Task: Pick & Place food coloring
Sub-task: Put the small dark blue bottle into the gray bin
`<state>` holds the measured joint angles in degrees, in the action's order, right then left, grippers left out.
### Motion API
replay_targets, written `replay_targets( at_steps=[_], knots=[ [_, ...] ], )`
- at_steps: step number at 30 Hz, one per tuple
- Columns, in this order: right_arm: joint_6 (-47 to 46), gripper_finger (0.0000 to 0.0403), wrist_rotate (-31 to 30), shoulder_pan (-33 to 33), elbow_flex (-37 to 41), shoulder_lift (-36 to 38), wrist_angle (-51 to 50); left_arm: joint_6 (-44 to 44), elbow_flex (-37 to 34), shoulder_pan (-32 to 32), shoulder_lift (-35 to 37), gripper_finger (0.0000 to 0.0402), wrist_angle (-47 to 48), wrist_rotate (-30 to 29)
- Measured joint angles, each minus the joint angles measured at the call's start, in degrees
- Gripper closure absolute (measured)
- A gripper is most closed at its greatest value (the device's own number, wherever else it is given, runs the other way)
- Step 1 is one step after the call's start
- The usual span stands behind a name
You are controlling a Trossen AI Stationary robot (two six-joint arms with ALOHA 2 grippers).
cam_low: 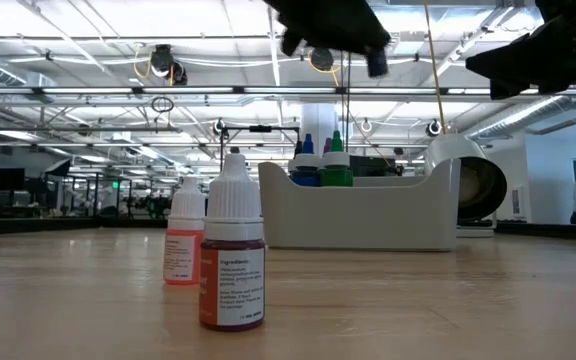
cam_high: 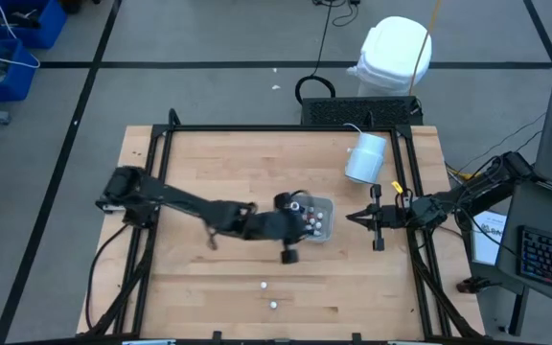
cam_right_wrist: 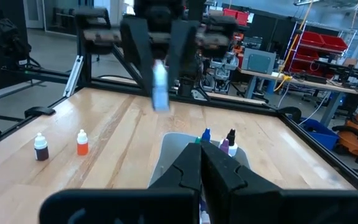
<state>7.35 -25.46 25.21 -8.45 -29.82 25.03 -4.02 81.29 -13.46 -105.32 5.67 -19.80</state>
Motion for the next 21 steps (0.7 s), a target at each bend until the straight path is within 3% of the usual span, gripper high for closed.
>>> replay_targets(
  at_steps=[7, 14, 21],
  knots=[
    [0.01, 0.0403, 0.01, 0.0, 0.0, -0.11, -0.08, 3.9, 14.83, 5.49, -11.81, 0.0336, 5.63, 7.85],
    [0.0, 0.0403, 0.01, 0.0, 0.0, -0.15, -0.67, 1.2, 15.67, 8.74, -17.21, 0.0336, 5.77, 7.92],
    [0.85, 0.0403, 0.03, 0.0, 0.0, -0.24, -0.85, 0.55, 15.56, 7.6, -19.24, 0.0336, 5.55, 9.14]
  ],
)
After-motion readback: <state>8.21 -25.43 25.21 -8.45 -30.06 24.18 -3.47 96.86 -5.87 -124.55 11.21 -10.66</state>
